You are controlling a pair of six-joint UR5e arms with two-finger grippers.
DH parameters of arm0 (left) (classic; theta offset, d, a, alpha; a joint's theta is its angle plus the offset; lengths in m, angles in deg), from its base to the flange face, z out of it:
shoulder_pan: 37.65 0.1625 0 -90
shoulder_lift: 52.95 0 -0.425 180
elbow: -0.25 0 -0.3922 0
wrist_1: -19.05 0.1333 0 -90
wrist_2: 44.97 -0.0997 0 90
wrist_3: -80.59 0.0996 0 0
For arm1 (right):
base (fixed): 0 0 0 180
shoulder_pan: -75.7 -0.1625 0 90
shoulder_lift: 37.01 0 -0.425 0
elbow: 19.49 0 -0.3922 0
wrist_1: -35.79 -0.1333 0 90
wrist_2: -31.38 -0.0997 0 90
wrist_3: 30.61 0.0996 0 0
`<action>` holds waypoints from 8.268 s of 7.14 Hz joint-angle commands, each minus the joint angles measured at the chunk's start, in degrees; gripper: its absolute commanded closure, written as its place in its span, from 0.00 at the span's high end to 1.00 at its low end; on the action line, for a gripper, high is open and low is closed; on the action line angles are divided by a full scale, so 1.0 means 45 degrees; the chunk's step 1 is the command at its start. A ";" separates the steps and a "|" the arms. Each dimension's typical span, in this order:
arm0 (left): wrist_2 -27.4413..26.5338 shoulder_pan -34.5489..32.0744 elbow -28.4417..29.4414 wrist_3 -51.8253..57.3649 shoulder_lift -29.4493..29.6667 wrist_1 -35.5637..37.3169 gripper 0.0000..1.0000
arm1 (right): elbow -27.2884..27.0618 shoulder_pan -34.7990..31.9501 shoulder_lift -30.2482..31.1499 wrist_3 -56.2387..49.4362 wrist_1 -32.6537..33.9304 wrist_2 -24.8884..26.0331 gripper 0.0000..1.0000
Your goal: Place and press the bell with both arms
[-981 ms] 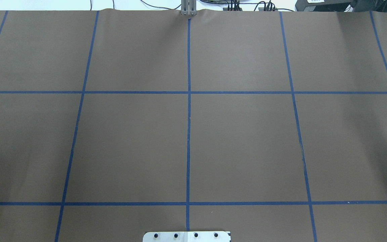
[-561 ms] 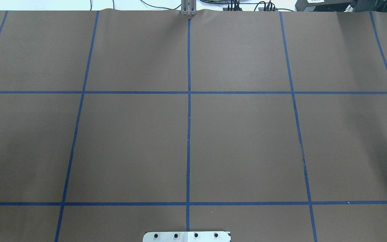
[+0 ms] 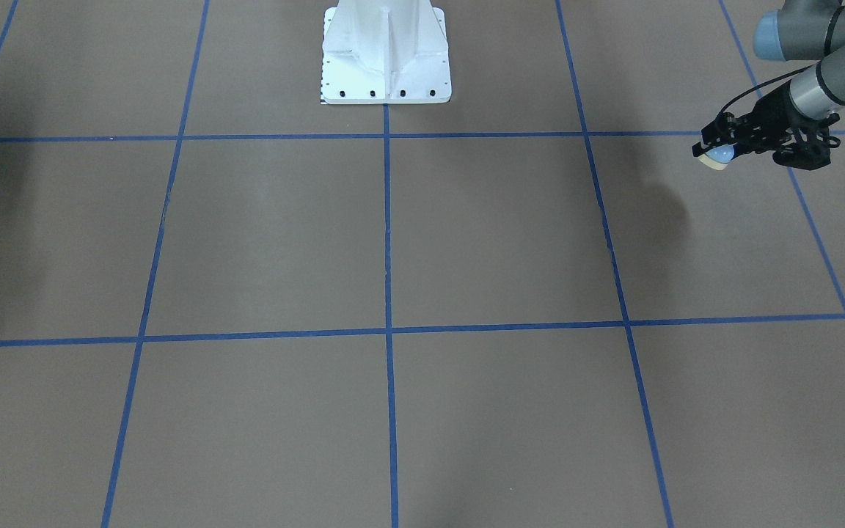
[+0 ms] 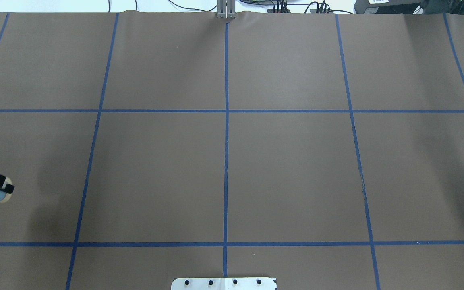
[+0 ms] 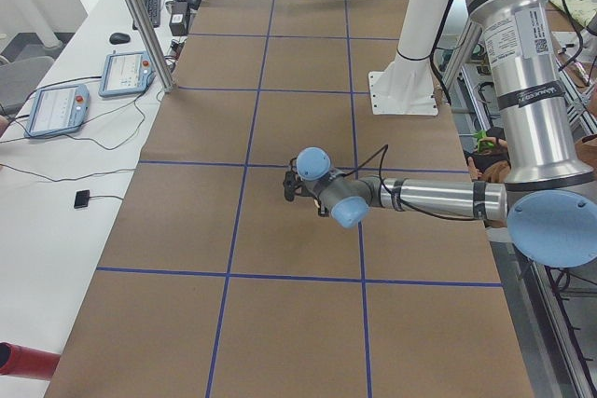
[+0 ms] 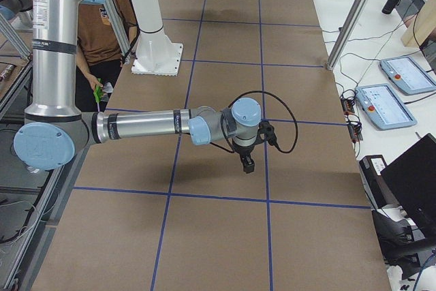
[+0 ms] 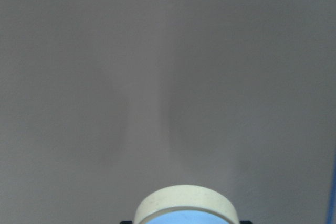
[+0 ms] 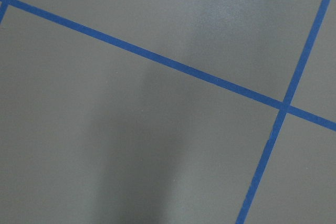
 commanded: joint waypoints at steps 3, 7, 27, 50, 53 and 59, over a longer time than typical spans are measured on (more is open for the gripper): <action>-0.1549 0.1103 -0.0406 -0.0093 0.7955 0.9930 0.16 | 0.0343 0.0038 -0.0184 -0.0032 -0.0027 0.0127 1.00; -0.2319 0.3060 0.6290 -0.1381 1.5226 1.1640 0.17 | 0.0344 0.0038 -0.0204 0.0007 -0.0046 0.0108 1.00; -0.1875 0.2700 0.7543 -0.2516 1.5316 0.8433 0.97 | -0.0104 0.1925 -0.2420 0.5417 -0.0066 0.0611 1.00; -0.1949 0.0018 0.0026 0.1724 0.7042 0.8437 0.99 | 0.4894 1.1014 -1.2352 1.8914 0.0872 0.7198 0.00; -0.1930 -0.0002 0.0006 0.1724 0.7042 0.8437 0.99 | 0.4352 1.0124 -1.2490 1.8894 0.0988 0.5241 0.00; -0.1774 -0.2609 -0.0424 0.7172 0.4180 0.8320 0.99 | -0.1624 0.4834 -0.3969 1.1123 0.0950 0.2589 0.00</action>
